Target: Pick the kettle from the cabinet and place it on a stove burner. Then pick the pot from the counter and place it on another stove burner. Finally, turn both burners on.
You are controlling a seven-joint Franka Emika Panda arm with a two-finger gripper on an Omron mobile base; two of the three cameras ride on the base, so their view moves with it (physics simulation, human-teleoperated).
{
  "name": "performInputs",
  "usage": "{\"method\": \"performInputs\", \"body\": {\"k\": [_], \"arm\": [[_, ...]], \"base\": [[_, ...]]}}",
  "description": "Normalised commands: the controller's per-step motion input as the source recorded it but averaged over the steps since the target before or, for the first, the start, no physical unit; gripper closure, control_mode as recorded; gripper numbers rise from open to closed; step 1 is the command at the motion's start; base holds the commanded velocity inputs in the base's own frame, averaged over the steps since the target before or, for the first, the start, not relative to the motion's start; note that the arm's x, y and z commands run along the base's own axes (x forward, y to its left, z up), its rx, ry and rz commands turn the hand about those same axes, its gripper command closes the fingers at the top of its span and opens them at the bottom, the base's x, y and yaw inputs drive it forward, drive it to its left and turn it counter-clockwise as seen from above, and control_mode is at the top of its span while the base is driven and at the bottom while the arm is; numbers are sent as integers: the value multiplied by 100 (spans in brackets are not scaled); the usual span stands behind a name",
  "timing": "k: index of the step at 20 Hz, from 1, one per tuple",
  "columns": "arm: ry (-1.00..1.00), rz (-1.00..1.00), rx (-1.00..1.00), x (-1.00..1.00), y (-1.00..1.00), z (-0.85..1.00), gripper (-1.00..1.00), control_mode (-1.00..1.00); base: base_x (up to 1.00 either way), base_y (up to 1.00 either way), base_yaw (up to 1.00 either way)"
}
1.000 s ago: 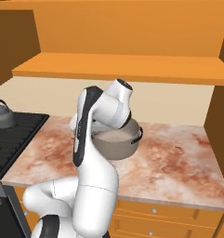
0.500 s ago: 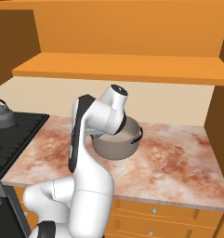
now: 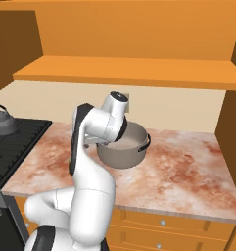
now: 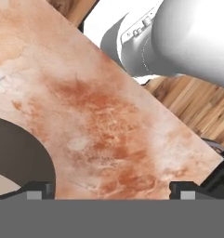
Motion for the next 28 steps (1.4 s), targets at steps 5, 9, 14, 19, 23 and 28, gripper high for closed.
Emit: {"method": "performInputs", "body": {"k": [5,9,14,19,23,28], "arm": [[-3,19,-8,43,-23,-22,-100,-100],[-5,23,-10,42,-22,-22,-100,-100],[-9,26,-14,41,-15,-20,-100,-100],[-11,23,-13,32,-12,-18,-100,-100],[-1,19,-7,32,-17,-13,-100,-100],[0,17,-8,31,-25,-19,-100,-100]], "base": [[0,0,0],[0,0,0],[0,0,0],[0,0,0],[0,0,0],[0,0,0]]}}
